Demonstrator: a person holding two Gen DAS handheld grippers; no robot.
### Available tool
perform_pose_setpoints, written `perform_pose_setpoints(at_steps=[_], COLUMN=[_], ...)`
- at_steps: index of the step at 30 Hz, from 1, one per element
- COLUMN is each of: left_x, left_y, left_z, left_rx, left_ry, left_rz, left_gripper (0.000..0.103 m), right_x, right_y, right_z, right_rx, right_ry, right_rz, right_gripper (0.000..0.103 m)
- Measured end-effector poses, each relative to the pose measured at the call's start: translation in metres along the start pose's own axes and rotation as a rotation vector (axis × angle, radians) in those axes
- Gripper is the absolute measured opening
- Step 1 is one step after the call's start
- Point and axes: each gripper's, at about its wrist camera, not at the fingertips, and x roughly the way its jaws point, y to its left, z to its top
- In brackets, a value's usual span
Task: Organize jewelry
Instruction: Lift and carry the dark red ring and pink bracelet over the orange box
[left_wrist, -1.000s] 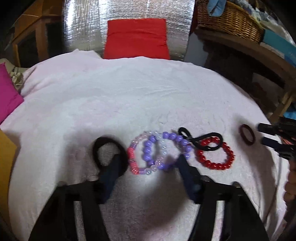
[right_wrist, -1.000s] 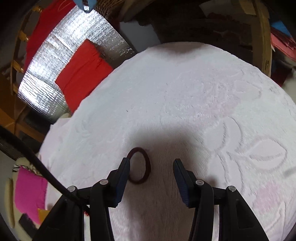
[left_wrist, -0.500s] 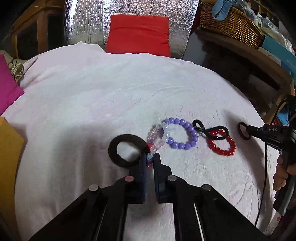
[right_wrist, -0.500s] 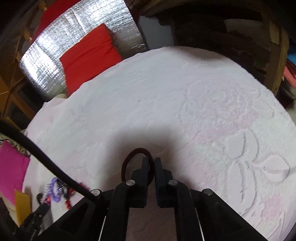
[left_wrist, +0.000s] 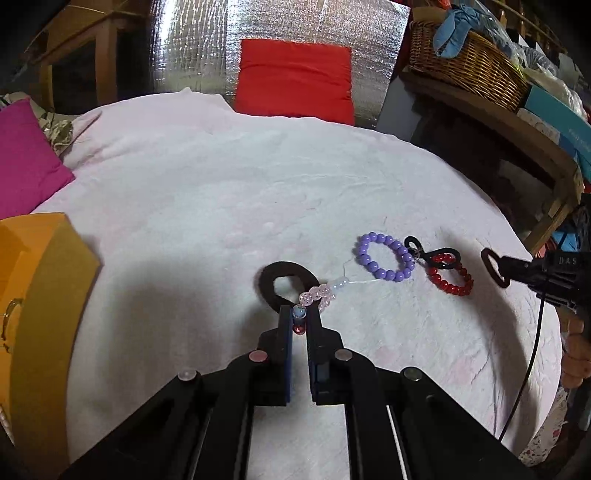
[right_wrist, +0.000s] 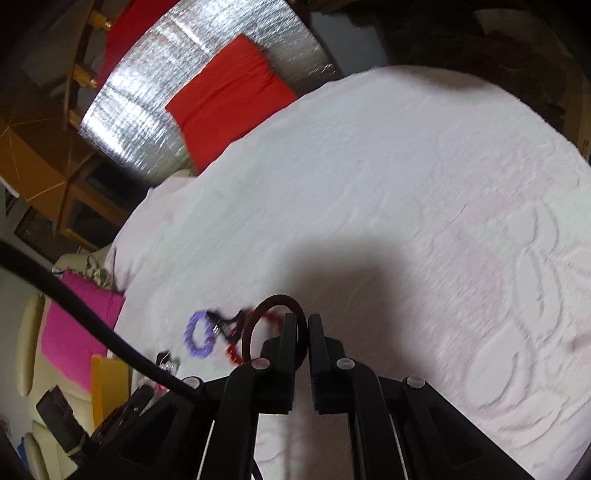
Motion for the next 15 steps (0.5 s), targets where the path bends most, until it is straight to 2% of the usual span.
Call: perform_pose_setpoints(at_steps=[8, 15], left_x=[-0.020, -0.029], left_y=[0.016, 0.023], left_z=[-0.004, 0.000], left_rx=[-0.019, -0.041], left_ry=[-0.030, -0.063], left_rz=[0.024, 0.043], left_gripper=[0.007, 0.007], right_x=[0.015, 0.026], right_y=[0.044, 0.070], right_z=[-0.029, -0.049], right_rx=[-0.107, -0.193], right_ry=[0.091, 0.130], right_rz=[0.050, 0.063], right_gripper=[0.007, 0.007])
